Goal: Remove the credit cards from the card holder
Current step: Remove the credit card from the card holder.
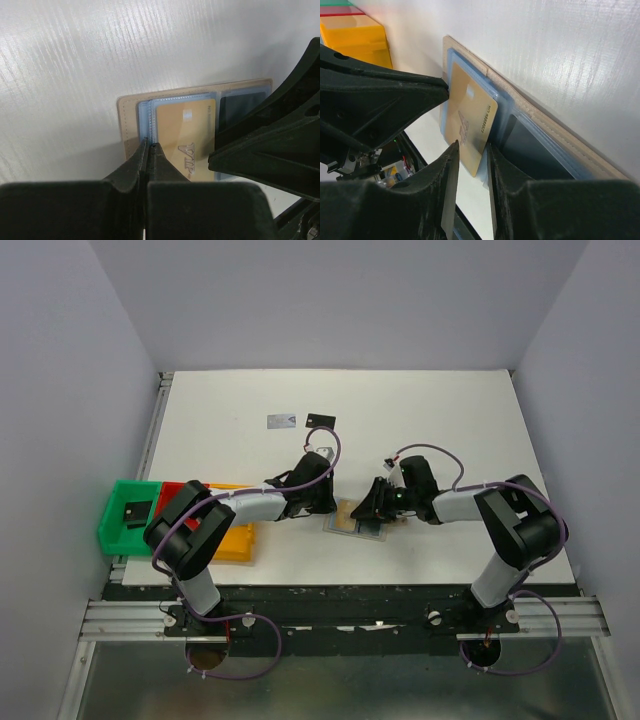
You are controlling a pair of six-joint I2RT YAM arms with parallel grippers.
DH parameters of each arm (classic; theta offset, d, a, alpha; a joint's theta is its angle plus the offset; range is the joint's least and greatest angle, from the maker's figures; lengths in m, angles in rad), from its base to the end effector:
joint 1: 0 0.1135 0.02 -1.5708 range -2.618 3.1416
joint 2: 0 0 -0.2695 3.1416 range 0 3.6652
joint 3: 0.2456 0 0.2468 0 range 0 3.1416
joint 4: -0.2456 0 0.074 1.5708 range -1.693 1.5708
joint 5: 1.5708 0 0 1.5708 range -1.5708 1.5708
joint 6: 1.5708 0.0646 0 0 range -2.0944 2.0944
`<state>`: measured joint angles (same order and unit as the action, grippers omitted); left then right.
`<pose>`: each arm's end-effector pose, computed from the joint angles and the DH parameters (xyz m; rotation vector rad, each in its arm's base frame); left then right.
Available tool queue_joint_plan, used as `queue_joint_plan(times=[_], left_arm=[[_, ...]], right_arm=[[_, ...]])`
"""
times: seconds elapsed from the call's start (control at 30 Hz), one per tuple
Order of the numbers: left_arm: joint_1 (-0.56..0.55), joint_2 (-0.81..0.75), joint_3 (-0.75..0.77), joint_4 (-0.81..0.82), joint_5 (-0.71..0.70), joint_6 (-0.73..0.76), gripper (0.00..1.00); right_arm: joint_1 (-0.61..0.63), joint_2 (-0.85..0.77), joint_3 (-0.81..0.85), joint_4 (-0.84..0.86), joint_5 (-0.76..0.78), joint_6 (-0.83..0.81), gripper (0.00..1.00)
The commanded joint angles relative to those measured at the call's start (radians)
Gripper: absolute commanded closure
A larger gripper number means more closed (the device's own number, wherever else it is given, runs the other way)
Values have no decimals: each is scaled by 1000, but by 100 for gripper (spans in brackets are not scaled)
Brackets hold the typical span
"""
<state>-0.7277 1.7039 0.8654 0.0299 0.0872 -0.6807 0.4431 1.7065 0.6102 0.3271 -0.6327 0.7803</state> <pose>0.2621 -0.2410 0.1426 0.1031 2.5141 -0.7363 0.2635 0.1673 0.1073 0.0786 2.5525 1.2934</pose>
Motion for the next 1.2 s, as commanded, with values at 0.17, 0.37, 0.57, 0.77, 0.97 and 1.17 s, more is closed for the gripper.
queue_joint_plan(times=[0.17, 0.37, 0.57, 0.77, 0.97, 1.17], left_arm=[[-4, 28, -28, -36, -23, -8, 100], [-4, 25, -28, -36, -32, -6, 100], [-4, 26, -26, -38, -32, -6, 100], [-4, 28, -34, -36, -27, -14, 100], [-4, 33, -39, -35, -24, -17, 100], [-6, 37, -39, -35, -20, -17, 100]], right_arm=[[-1, 5, 6, -131, 90, -58, 63], [0, -16, 22, -204, 143, -95, 59], [-1, -2, 29, -182, 117, -89, 58], [-1, 30, -15, 1, 47, 8, 61], [-1, 33, -73, 205, -1, 88, 64], [-1, 22, -92, 271, -10, 112, 69]])
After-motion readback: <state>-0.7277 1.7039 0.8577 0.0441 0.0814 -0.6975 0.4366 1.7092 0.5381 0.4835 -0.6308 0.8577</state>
